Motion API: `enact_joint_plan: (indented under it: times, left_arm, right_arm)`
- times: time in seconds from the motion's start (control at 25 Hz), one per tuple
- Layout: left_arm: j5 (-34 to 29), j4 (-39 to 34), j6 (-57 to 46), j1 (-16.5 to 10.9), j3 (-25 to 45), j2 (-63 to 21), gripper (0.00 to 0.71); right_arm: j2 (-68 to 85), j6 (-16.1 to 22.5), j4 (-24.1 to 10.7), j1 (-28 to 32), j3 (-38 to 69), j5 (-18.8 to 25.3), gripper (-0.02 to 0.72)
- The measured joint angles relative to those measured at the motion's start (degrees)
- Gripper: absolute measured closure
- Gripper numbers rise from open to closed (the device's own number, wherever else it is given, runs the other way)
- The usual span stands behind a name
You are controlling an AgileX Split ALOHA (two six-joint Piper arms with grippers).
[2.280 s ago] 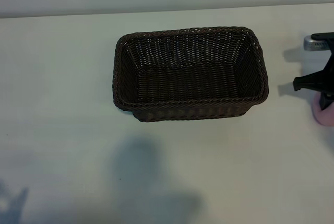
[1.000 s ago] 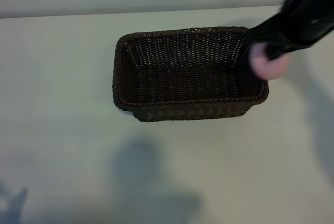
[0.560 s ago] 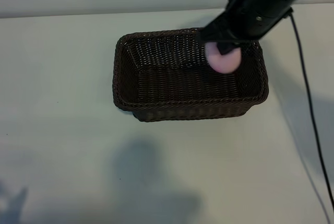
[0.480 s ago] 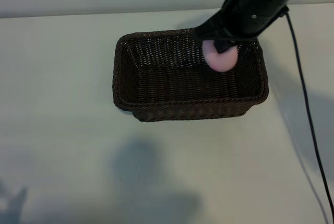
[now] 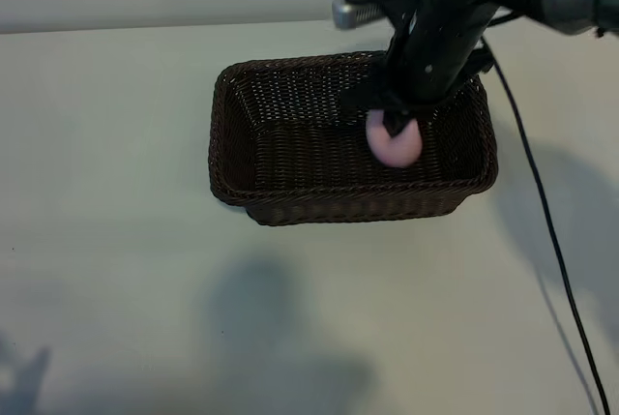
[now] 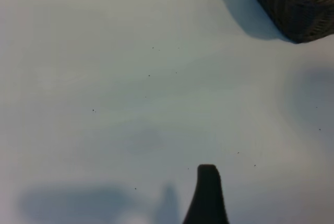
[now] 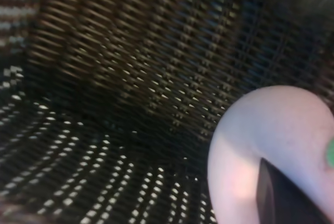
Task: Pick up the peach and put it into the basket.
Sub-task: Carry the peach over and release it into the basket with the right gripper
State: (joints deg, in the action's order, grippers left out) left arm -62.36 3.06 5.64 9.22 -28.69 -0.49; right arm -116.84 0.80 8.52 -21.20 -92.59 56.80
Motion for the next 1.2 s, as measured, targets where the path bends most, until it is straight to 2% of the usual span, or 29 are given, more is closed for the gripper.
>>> enact_joint_plan:
  times: [0.28,0.4,0.52,0.76,0.84,0.96,1.2]
  left_arm:
    - [0.0,0.0,0.0,0.0,0.0,0.0,0.122]
    - [0.0,0.0,0.0,0.0,0.0,0.0,0.122]
    - [0.0,0.0,0.0,0.0,0.0,0.0,0.122]
    - [0.0,0.0,0.0,0.0,0.0,0.0,0.122]
    - [0.0,0.0,0.0,0.0,0.0,0.0,0.122]
    - [0.0,0.0,0.0,0.0,0.0,0.0,0.122]
    - [0.0,0.0,0.0,0.0,0.0,0.0,0.122]
  right_arm:
    - [-3.0,-0.3,0.0,0.0,0.0,-0.3,0.654]
    - [-3.0,-0.3,0.0,0.0,0.0,-0.3,0.623]
    - [-3.0,-0.3,0.0,0.0,0.0,-0.3,0.521]
    - [-3.0,-1.2,0.3,0.0,-0.1,0.2,0.136]
    - [-3.0,-1.4,0.4,0.0,-0.3,0.8,0.047]
    - [-3.0,-1.4,0.4,0.0,-1.1,1.5,-0.003]
    - [-2.7,-1.4,0.1,0.0,-4.8,2.8,0.022]
